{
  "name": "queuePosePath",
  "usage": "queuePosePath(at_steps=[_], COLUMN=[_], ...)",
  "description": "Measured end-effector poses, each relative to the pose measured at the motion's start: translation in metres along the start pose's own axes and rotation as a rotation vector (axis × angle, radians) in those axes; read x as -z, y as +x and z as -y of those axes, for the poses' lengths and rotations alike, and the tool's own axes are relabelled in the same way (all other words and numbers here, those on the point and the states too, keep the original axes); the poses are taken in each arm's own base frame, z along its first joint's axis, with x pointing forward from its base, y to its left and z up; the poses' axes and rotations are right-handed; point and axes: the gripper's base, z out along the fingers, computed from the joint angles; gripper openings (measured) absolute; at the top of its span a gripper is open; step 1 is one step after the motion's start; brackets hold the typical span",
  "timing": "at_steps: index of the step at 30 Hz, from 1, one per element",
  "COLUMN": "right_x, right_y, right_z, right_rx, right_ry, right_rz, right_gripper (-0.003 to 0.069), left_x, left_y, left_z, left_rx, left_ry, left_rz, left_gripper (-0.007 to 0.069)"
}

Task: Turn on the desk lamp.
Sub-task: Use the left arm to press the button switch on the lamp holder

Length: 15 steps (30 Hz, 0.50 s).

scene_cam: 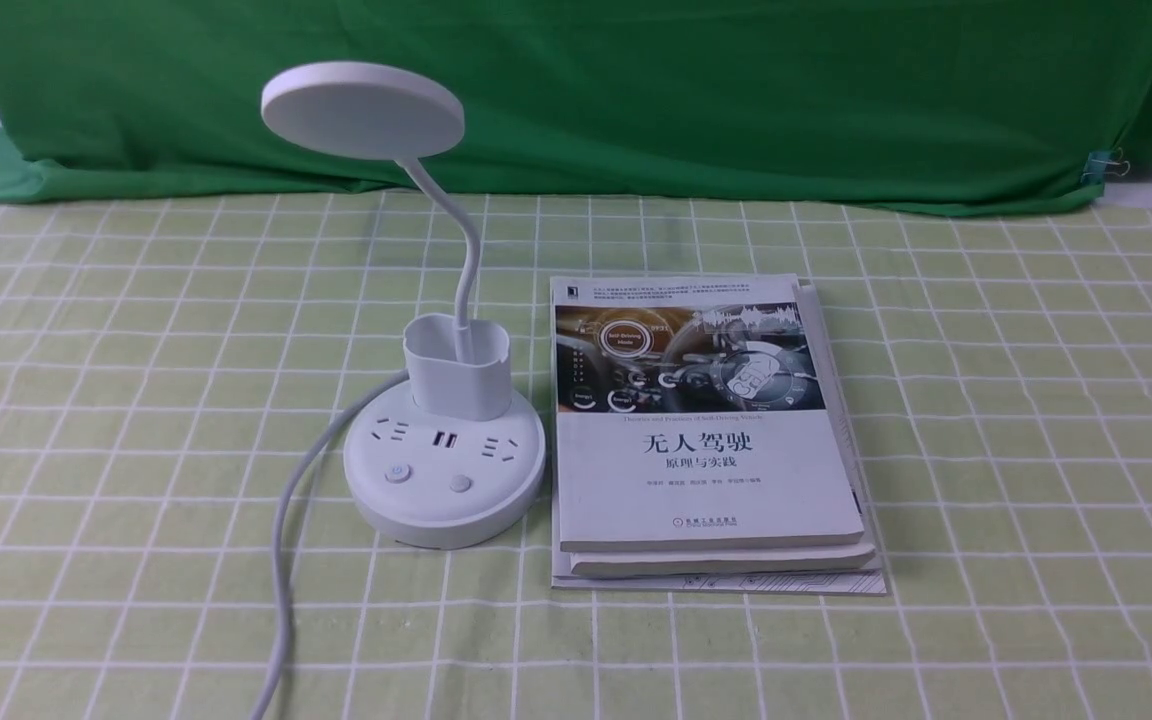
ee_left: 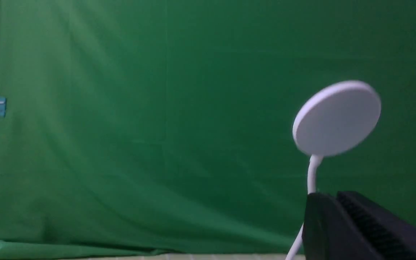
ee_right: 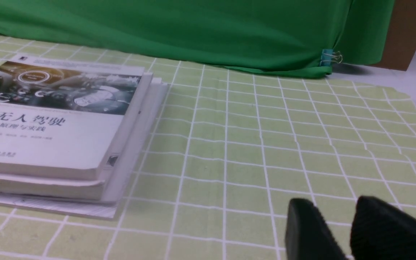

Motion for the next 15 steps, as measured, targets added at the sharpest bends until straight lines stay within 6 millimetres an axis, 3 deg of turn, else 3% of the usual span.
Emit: queuePosePath(at_steps=[5,8,12,15], right_x=[0.0,0.0,0.0,0.0], right_y=[0.0,0.0,0.0,0.0], right_z=[0.0,0.0,0.0,0.0], right_rx=[0.0,0.0,0.0,0.0], right_ry=[0.0,0.0,0.0,0.0], right_rz=[0.0,0.0,0.0,0.0], right_gripper=[0.0245,0.0245,0.0245,0.0245], left_x=[-0.007,-0.023,-0.051,-0.072], left_y=[-0.015,-0.045,-0.074,-0.08], left_z=[-0.002,0.0,0.003,0.005], left_rx=[0.114,0.138,0.148,0.154], left_ry=[-0.029,-0.035,-0.05,-0.07], left_rz=[0.024,0.013,-0.139,-0.33], left_gripper=[0.0019,0.0019,0.0019,0.0019])
